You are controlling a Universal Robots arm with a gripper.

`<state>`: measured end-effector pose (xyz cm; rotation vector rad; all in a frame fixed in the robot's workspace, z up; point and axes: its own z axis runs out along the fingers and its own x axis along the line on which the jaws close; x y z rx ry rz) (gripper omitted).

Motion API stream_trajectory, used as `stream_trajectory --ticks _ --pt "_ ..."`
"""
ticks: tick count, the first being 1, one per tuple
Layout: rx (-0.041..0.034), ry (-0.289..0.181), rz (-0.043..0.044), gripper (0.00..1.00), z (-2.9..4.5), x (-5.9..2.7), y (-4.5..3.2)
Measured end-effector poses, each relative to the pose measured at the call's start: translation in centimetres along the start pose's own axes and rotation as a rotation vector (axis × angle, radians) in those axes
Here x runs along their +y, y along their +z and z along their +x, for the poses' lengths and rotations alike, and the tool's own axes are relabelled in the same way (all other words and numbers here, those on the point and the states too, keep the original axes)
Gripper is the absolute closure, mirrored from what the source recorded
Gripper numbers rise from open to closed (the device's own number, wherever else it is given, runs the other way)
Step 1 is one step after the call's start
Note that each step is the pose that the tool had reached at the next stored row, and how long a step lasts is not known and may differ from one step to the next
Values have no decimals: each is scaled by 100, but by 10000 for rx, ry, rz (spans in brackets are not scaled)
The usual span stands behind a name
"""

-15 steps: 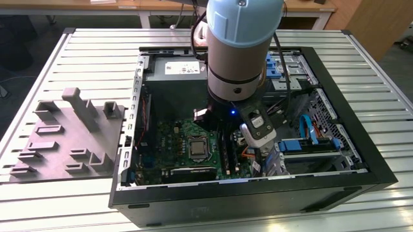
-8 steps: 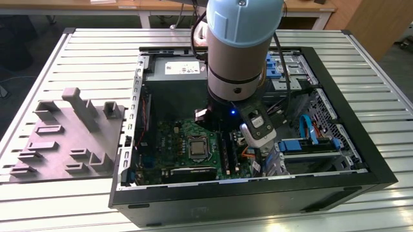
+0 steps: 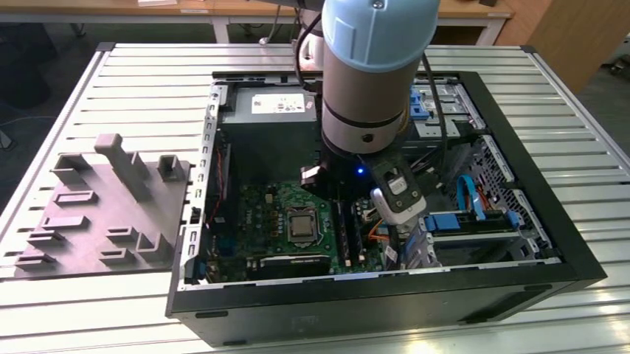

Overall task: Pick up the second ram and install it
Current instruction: 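Insert the second ram into the second slot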

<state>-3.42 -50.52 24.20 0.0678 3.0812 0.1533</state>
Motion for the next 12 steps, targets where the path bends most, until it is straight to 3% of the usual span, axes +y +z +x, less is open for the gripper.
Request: stream_trajectory --ticks 12 --pt "-2 1 -1 90 -8 14 3"
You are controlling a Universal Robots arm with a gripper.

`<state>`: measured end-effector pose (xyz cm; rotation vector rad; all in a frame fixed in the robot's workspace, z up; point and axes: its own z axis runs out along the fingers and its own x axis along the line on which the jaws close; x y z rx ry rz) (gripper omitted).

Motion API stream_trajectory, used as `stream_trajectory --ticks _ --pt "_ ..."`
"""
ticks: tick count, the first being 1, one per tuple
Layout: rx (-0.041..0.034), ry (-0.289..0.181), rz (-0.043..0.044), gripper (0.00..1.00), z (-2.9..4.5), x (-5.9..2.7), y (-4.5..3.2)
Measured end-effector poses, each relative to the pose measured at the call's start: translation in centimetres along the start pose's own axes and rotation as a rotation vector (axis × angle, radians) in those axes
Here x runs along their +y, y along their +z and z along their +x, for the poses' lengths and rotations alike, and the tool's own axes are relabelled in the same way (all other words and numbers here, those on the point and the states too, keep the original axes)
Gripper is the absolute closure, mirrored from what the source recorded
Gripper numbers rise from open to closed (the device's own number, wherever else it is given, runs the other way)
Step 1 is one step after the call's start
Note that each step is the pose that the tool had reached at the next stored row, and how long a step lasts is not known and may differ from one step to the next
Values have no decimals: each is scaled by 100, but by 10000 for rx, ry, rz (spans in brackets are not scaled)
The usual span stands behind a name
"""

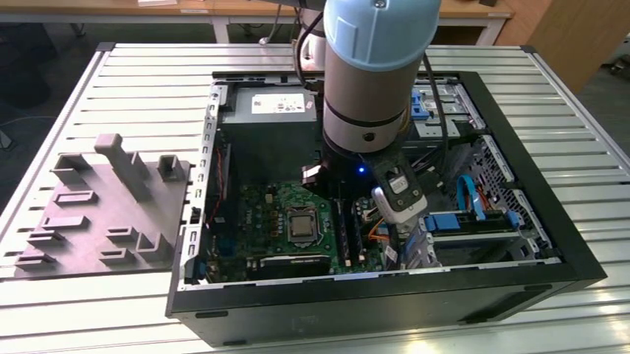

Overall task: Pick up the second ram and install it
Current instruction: 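Insert the second ram into the second slot, then press down the second ram until it locks into place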

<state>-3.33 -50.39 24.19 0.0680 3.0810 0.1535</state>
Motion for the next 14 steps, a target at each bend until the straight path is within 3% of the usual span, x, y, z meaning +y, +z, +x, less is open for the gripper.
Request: stream_trajectory --ticks 14 --pt "1 1 2 90 4 11 1"
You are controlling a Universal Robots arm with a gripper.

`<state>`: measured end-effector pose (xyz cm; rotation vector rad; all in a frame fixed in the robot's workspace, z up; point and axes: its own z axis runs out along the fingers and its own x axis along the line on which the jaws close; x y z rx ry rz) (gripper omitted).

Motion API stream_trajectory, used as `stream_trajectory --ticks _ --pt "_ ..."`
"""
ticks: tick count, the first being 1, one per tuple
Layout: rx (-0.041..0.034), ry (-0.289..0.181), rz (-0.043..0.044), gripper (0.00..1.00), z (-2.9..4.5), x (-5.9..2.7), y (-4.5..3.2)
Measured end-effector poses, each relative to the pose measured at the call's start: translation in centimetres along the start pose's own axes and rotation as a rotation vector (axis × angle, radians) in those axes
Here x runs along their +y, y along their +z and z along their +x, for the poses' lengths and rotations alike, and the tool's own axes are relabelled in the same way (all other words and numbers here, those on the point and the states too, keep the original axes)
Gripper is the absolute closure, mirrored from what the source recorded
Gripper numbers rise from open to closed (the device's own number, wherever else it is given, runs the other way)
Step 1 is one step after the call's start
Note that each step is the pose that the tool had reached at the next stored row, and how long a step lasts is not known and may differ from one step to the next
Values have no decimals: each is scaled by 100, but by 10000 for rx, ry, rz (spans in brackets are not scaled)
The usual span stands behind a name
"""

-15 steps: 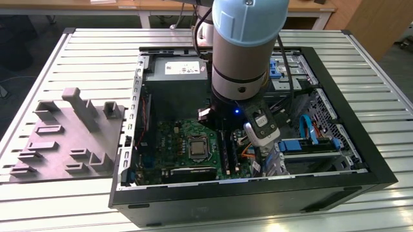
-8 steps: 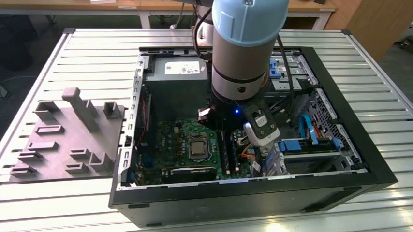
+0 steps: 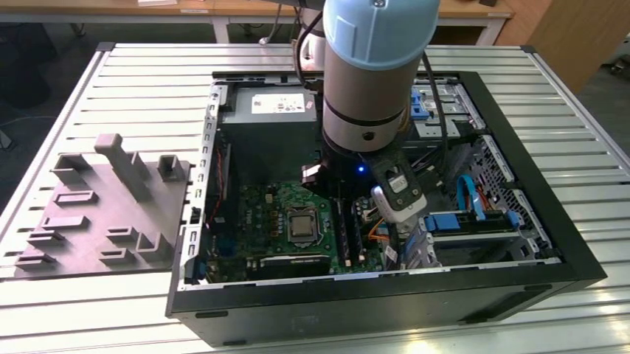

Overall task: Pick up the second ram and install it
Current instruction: 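Press down the second ram until it locks into place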

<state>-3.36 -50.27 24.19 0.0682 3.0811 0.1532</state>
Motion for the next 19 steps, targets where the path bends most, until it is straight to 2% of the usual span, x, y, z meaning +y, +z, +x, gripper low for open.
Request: stream_trajectory --ticks 14,19 --pt "-1 -1 -2 90 19 215 37" --pt "-1 0 -1 90 22 262 43"
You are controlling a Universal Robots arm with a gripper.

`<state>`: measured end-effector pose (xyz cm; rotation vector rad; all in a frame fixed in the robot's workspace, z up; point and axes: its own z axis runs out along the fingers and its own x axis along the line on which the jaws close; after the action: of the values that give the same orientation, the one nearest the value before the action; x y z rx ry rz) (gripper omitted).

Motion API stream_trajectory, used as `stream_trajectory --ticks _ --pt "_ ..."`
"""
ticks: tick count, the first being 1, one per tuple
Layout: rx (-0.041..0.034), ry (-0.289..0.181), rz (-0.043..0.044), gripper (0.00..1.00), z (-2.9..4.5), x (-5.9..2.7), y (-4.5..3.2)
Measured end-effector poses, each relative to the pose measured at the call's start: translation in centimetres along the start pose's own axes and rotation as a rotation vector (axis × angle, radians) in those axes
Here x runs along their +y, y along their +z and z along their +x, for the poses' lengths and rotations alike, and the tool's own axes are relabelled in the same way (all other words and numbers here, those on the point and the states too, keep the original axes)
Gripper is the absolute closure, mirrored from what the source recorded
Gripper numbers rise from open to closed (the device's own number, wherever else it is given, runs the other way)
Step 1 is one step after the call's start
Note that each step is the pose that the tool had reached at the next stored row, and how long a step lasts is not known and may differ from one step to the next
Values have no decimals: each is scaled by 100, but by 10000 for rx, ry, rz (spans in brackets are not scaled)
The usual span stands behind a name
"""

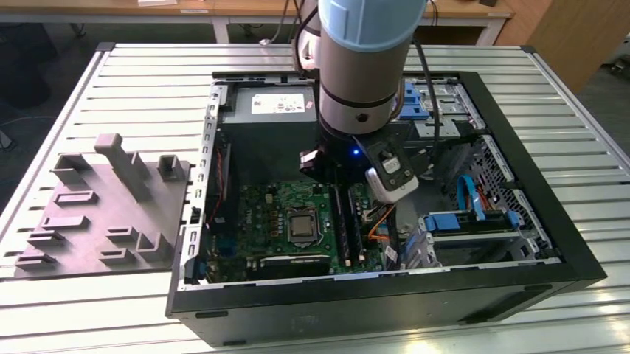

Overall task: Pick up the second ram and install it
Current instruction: 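Press down the second ram until it locks into place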

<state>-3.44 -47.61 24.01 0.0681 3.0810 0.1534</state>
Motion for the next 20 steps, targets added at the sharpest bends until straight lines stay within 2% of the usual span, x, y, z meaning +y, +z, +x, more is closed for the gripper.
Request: stream_trajectory --ticks 9,14,20 --pt "0 -1 0 90 6 123 18" --pt "0 -1 -1 90 9 127 64" --pt "0 -1 0 90 19 161 76"
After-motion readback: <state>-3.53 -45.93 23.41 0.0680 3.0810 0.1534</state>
